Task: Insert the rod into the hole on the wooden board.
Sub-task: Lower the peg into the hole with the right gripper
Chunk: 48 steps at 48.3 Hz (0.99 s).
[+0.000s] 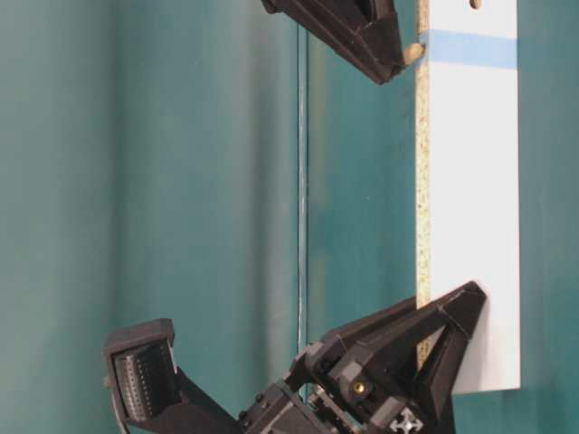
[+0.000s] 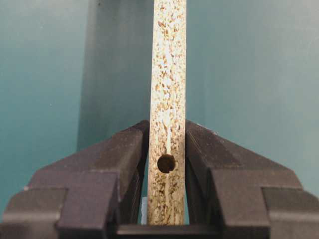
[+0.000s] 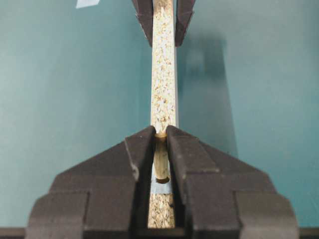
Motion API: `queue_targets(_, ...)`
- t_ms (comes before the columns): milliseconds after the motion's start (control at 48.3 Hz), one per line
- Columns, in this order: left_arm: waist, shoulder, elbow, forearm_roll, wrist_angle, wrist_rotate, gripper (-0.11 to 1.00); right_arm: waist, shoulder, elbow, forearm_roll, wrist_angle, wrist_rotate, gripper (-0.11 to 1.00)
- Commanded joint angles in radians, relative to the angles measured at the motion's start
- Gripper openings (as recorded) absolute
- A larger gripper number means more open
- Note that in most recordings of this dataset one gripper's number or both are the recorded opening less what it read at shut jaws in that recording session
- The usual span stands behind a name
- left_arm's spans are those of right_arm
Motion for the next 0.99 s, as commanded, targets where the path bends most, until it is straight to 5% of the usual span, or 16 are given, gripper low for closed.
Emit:
queue_targets(0, -0.005, -0.014, -0.011, 0.0, -0.003, -0.006, 0.31, -0.003, -0.009, -0.012, 0.003, -0.009, -0.002, 0.12)
queue_targets(972, -0.005, -0.014, -0.011, 0.0, -0.003, -0.006, 0.31, -0.003, 0.006, -0.018, 0.003, -0.003, -0.002, 0.12)
